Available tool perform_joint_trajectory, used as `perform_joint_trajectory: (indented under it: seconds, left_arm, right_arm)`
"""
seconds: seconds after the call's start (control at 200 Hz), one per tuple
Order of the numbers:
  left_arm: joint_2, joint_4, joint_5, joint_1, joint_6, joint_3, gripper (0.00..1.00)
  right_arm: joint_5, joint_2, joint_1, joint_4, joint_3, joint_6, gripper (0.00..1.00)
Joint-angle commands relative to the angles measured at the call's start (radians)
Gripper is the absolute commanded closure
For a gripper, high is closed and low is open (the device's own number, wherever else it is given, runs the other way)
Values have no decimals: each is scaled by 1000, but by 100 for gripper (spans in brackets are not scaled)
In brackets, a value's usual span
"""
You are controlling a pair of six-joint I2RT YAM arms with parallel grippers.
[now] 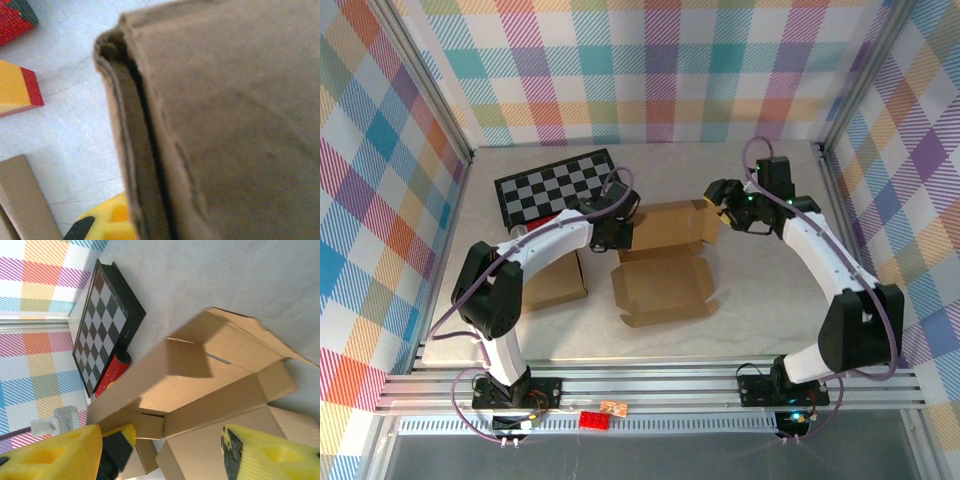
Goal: Fold the paper box
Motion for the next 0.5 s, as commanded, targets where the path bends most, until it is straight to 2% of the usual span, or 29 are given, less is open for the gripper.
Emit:
perform_joint_trajectory:
  seconds: [0.0, 0.09, 0.285, 0.415, 0.495]
  left_arm:
    - [5, -48, 69, 25, 48, 51, 100]
    - [22, -60, 83, 35, 61, 59, 100]
    - [37, -55, 95, 44, 68, 53, 100]
    - [25, -40, 155, 76, 67, 44, 100]
    - [17, -36, 228, 109, 81, 49, 100]
  right_arm:
    - [17, 1, 6, 70, -132, 0, 39]
    - [15, 16, 15, 146, -204, 8, 44]
    - [20, 97, 27, 203, -228, -15, 49]
    - [47, 44, 10, 233, -231, -86, 49]
    - [17, -6, -29, 241, -221, -126, 51]
